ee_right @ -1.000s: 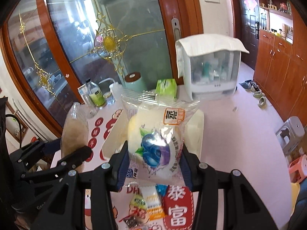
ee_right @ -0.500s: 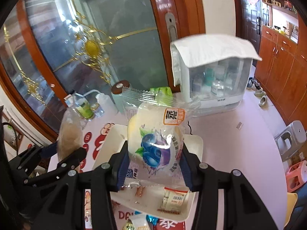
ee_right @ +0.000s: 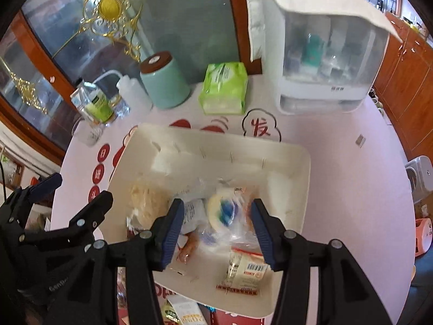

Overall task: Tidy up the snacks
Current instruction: 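Carry both bags over the white tray and open both tools, then move both open tools back over the remaining snacks, then grasp the nut-cluster bag with left tool while right grasps the dried-meat packet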

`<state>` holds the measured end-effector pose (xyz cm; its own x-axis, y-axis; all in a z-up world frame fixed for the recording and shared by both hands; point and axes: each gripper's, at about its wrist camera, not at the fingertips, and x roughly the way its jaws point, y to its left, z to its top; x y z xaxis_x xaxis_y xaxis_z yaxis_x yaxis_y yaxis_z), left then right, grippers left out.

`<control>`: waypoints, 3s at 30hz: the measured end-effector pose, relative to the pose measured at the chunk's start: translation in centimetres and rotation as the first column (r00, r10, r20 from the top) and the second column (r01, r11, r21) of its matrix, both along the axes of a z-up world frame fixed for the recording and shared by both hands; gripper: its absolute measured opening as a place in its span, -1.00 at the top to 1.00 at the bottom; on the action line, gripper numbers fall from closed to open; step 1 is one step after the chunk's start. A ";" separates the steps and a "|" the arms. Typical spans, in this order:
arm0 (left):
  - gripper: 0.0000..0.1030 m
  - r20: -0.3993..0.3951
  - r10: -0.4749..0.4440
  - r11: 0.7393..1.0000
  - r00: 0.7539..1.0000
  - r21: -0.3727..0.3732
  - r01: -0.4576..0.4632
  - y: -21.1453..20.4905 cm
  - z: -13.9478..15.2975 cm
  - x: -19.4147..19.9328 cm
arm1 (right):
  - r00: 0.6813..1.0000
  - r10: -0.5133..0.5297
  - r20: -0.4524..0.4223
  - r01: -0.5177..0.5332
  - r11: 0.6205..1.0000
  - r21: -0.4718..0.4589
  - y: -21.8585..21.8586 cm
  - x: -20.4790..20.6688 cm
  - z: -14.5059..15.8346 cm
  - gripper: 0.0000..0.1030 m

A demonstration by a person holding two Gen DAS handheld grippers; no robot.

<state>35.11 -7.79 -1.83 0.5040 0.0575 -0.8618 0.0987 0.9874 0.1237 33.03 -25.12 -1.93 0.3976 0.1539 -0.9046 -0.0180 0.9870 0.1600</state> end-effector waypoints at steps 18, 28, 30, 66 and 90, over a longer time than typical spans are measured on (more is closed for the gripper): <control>-0.81 -0.012 0.019 0.999 1.000 -0.035 -0.020 2.0 1.3 -5.7 | 0.997 0.079 0.021 -0.079 0.997 -0.011 1.1 -5.4 2.1 -0.04; -0.81 0.009 0.010 1.000 1.000 -0.008 -0.010 2.7 3.2 -9.0 | 0.990 0.137 0.043 -0.137 0.991 0.002 1.7 -9.2 3.5 -0.04; -0.81 0.013 0.004 1.000 1.000 -0.007 -0.004 3.0 3.6 -9.8 | 0.988 0.146 0.046 -0.146 0.989 0.008 1.8 -9.9 3.7 -0.04; -0.81 -0.248 -0.152 0.967 0.957 -0.236 0.092 13.2 -13.1 -17.1 | 0.980 -0.015 -0.199 0.025 0.999 0.047 7.7 -24.1 -9.9 -0.04; -0.41 -0.262 -0.002 0.956 0.965 -0.284 -0.075 13.5 -18.0 -16.9 | 0.994 0.073 -0.083 -0.082 0.991 -0.103 14.0 -24.9 -15.1 -0.04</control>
